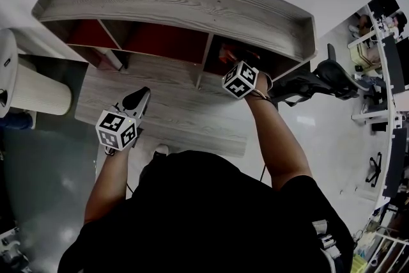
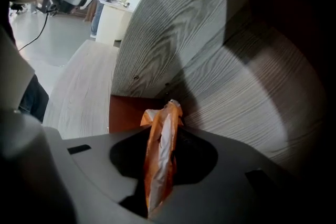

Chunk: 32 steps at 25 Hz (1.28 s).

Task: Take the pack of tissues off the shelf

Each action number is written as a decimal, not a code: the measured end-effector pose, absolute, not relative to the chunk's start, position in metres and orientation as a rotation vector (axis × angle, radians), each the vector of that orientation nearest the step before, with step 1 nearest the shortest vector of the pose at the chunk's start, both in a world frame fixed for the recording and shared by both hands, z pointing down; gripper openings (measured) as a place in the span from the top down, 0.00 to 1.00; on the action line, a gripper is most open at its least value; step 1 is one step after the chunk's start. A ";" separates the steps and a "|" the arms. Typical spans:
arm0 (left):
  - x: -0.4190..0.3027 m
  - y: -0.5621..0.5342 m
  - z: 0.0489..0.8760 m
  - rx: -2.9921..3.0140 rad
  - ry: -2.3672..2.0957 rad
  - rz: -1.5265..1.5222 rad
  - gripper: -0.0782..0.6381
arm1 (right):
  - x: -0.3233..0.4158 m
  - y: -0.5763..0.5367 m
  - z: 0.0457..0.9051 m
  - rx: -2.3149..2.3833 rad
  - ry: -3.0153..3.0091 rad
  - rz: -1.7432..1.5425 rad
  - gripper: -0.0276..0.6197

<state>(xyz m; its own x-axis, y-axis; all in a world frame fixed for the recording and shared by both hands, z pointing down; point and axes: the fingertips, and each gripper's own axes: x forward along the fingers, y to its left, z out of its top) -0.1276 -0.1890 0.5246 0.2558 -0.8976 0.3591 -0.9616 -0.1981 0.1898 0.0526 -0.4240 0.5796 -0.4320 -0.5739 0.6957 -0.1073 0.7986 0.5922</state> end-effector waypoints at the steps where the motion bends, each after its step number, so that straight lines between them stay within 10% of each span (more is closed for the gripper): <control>1: -0.126 -0.189 0.525 2.166 -1.697 0.242 0.85 | 0.054 -0.423 0.579 0.510 -1.974 -0.576 0.84; 32: -0.107 -0.170 0.519 2.289 -1.582 0.290 0.85 | 0.084 -0.353 0.533 0.614 -2.004 -0.608 0.90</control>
